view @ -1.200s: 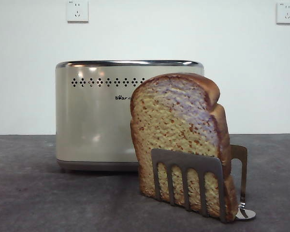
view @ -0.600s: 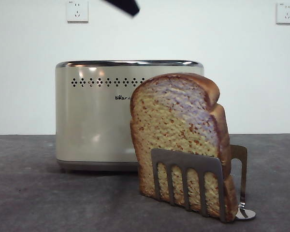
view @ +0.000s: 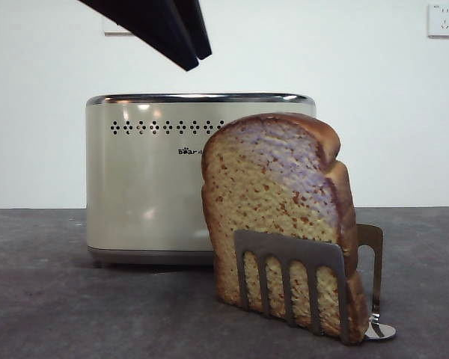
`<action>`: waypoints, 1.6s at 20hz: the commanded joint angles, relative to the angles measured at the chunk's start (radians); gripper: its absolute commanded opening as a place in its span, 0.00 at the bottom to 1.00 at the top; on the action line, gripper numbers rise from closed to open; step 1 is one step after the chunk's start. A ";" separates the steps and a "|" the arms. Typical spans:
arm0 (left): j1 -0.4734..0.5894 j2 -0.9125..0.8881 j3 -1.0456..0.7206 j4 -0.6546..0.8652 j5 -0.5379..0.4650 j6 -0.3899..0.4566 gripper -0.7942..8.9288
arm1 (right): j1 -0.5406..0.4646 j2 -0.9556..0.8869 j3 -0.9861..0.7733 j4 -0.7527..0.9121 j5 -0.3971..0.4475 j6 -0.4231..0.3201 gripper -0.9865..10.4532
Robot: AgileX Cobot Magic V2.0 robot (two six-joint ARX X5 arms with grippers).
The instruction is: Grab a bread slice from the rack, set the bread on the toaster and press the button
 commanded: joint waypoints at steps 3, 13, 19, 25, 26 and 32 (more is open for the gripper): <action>-0.054 0.063 0.002 -0.008 -0.069 0.012 0.59 | 0.000 0.000 0.005 -0.005 -0.006 -0.008 0.08; -0.069 0.172 0.003 0.032 -0.083 0.012 0.60 | 0.000 0.000 0.005 -0.029 -0.005 -0.008 0.08; -0.069 0.222 0.003 0.082 -0.084 0.014 0.42 | 0.000 0.000 0.005 -0.029 -0.005 -0.008 0.08; -0.069 0.227 0.003 0.099 -0.082 0.056 0.20 | 0.000 0.000 0.005 -0.029 -0.005 -0.008 0.08; -0.069 0.227 0.003 0.099 -0.082 0.068 0.17 | 0.000 0.000 0.005 -0.029 -0.005 -0.008 0.08; -0.069 0.227 0.003 0.124 -0.080 0.091 0.10 | 0.000 0.000 0.005 -0.029 -0.005 -0.008 0.08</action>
